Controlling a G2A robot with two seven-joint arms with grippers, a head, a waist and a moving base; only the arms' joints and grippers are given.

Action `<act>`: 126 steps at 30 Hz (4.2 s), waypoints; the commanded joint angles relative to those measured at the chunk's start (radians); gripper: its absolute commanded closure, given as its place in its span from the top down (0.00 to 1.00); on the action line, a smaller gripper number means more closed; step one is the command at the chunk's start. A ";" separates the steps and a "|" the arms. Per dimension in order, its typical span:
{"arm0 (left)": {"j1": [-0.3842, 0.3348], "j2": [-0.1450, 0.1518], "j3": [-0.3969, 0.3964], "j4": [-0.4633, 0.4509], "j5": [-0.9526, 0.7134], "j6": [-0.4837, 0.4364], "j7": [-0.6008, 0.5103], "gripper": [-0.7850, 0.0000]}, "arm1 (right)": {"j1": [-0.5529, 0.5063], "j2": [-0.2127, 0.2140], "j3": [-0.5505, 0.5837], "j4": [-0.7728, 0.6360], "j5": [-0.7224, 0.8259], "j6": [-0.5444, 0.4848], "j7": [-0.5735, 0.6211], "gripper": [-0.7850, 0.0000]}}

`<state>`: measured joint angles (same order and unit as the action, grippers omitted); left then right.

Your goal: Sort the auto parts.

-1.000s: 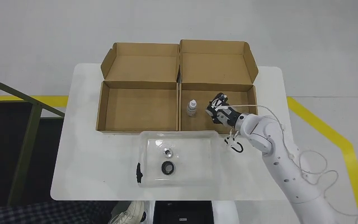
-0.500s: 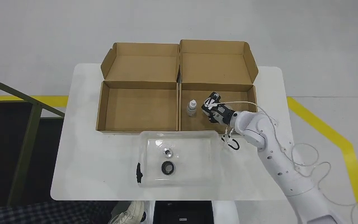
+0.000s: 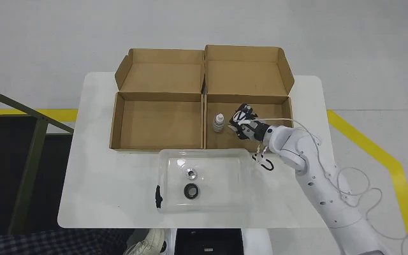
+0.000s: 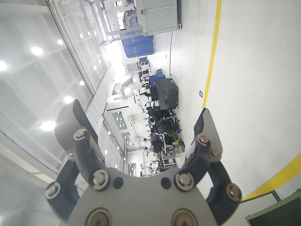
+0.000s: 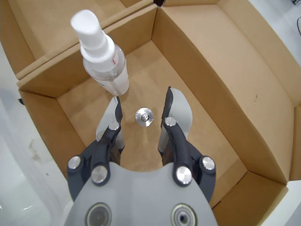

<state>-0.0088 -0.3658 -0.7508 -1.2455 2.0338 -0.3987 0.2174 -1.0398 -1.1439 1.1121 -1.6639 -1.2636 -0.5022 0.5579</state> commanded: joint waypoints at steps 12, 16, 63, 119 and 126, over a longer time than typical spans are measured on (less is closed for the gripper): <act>0.000 0.000 0.000 0.000 0.000 0.000 0.000 1.00 | -0.169 0.025 0.050 -0.306 -0.064 -0.047 0.004 0.50; 0.000 0.000 0.000 0.000 0.000 0.000 0.000 1.00 | -0.211 0.030 0.042 -0.368 -0.064 -0.081 -0.012 0.52; 0.000 0.000 0.000 0.000 0.000 0.000 0.000 1.00 | -0.096 -0.008 -0.252 -0.158 -0.110 -0.198 0.009 0.49; 0.000 0.000 0.000 0.000 0.000 0.000 0.000 1.00 | -0.005 -0.053 -0.320 -0.113 0.013 -0.267 -0.107 0.00; 0.000 0.000 0.000 0.000 0.000 0.000 0.000 1.00 | -0.017 -0.049 -0.279 -0.136 0.084 -0.270 -0.198 0.00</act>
<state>-0.0088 -0.3658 -0.7508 -1.2455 2.0338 -0.3987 0.2174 -1.0543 -1.1937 0.8259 -1.7967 -1.1896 -0.7756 0.3750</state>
